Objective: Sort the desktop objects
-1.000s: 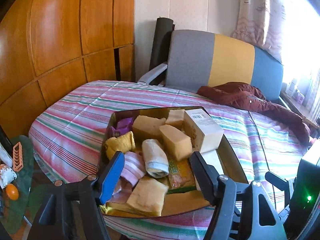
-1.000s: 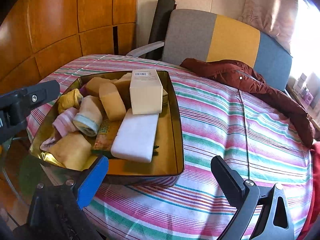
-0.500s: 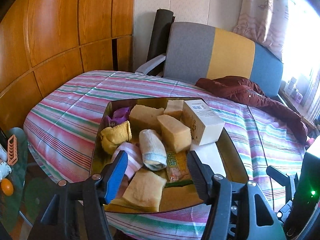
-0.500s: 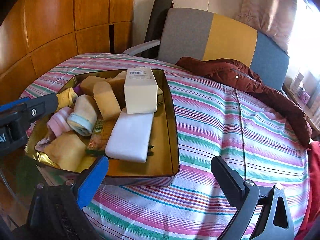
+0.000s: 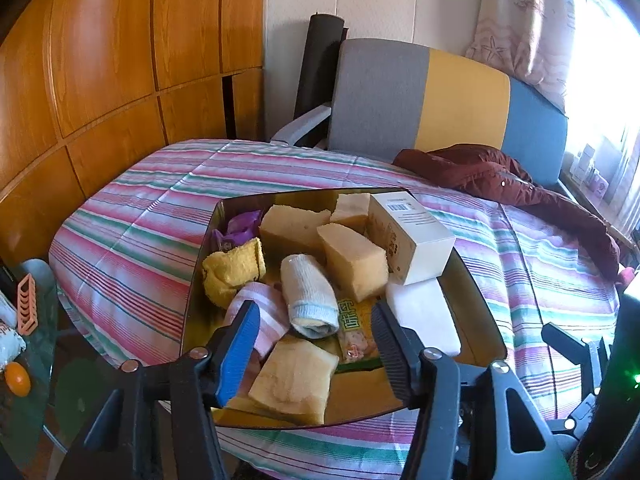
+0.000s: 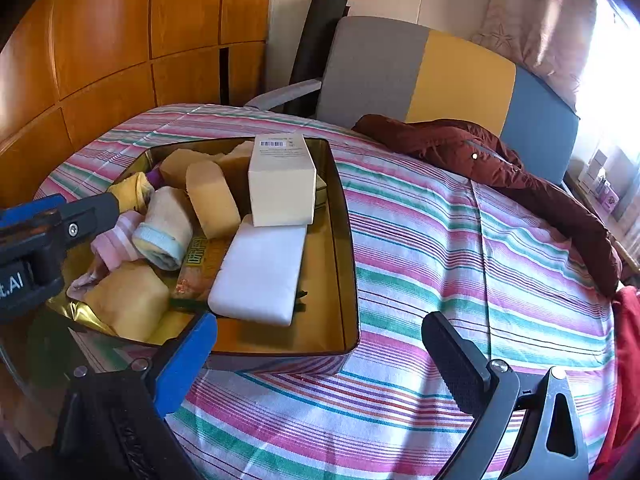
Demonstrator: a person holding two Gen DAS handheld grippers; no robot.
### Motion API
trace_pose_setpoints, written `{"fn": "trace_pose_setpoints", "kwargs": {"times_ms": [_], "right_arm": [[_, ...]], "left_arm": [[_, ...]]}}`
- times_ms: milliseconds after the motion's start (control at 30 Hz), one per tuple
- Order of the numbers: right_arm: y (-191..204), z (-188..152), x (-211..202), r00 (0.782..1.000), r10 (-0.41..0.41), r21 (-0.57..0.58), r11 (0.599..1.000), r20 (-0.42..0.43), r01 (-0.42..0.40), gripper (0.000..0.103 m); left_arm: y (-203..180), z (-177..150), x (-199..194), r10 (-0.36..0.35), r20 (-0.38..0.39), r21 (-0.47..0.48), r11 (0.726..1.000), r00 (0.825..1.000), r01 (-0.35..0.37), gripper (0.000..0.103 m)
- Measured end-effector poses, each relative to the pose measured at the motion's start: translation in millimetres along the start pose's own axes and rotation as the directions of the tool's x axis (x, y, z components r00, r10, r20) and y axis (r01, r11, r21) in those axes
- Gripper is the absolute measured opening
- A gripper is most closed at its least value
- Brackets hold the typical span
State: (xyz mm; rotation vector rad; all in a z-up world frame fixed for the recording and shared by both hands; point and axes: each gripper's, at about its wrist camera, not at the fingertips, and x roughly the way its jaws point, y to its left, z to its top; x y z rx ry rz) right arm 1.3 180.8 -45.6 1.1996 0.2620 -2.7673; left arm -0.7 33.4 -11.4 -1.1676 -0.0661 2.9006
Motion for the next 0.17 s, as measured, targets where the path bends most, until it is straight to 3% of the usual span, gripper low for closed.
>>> {"fn": "trace_pose_setpoints", "kwargs": {"times_ms": [167], "right_arm": [[-3.1, 1.9, -2.9, 1.000, 0.004, 0.010, 1.000, 0.017, -0.004, 0.102]], "left_arm": [[2.4, 1.2, 2.9, -0.011, -0.011, -0.003, 1.000, 1.000, 0.011, 0.056]]}}
